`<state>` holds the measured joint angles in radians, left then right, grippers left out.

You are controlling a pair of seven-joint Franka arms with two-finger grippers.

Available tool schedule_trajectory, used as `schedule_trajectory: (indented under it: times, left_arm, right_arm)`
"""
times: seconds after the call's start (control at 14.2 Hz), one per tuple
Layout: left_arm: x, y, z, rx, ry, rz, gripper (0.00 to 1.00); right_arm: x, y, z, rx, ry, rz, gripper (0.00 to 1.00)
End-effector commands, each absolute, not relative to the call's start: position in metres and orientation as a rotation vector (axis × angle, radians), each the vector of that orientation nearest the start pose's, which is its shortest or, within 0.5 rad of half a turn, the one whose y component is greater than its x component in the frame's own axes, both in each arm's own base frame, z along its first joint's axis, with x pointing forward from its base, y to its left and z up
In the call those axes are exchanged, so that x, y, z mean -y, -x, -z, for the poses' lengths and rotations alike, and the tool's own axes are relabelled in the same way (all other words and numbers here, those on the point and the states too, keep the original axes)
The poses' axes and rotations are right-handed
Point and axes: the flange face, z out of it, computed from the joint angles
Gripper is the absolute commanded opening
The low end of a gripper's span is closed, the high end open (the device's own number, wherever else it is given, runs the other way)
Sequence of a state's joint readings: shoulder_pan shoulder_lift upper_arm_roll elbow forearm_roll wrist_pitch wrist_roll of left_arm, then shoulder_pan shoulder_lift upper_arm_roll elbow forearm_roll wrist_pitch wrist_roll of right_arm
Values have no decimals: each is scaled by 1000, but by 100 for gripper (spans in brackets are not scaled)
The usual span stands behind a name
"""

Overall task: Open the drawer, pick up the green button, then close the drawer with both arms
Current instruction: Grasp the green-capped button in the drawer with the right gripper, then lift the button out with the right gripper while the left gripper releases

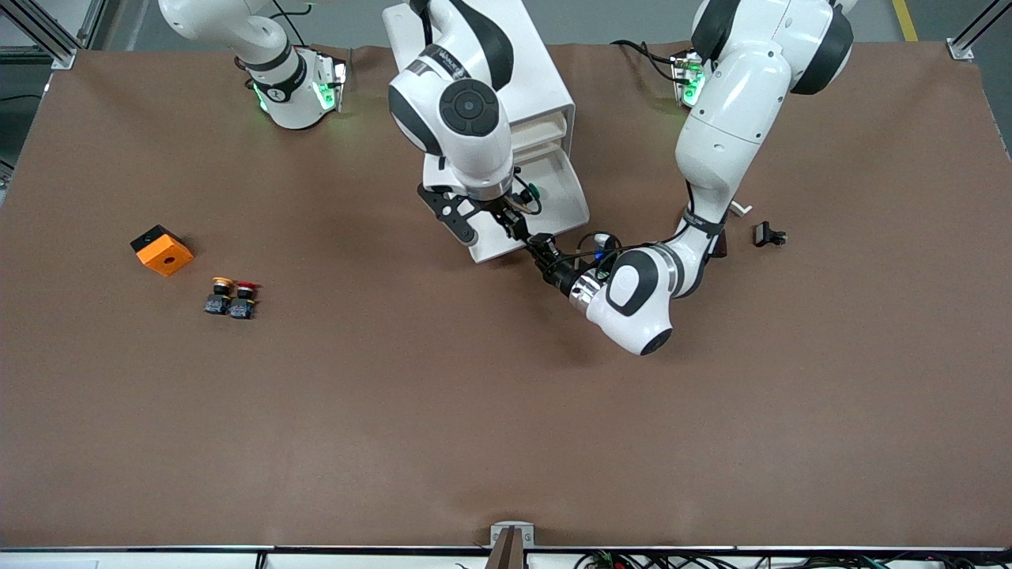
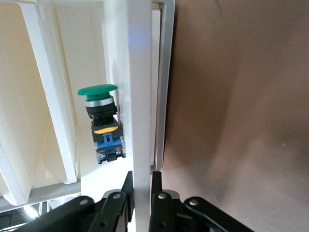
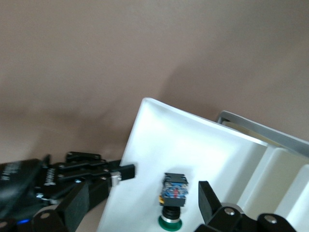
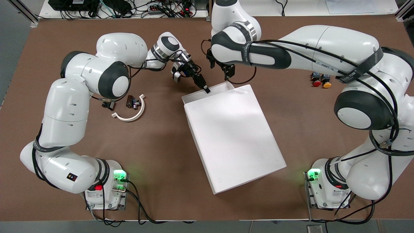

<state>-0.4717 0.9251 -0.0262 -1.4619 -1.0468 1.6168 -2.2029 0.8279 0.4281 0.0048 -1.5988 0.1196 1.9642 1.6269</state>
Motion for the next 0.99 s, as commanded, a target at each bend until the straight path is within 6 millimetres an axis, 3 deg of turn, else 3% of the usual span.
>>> schedule_trajectory:
  times: [0.0, 0.21, 0.28, 0.57, 0.92]
  left_arm:
    - [375, -548, -125, -2721, -1345, 1836, 57]
    - [364, -568, -139, -2682, -1331, 1814, 58]
    - [360, -574, -144, -2671, -1325, 1809, 63]
    - [335, -603, -170, -2634, -1314, 1774, 100]
    - [277, -644, -200, -2645, -1338, 1633, 100]
  right_arm:
    - [-504, -425, -363, -1297, 2905, -208, 100]
    - [-517, -409, -350, -1261, 2912, -205, 100]
    - [-523, -403, -343, -1253, 2917, -205, 100]
    - [-539, -383, -314, -1258, 2952, -213, 100]
    - [-541, -381, -287, -1262, 2987, -225, 100]
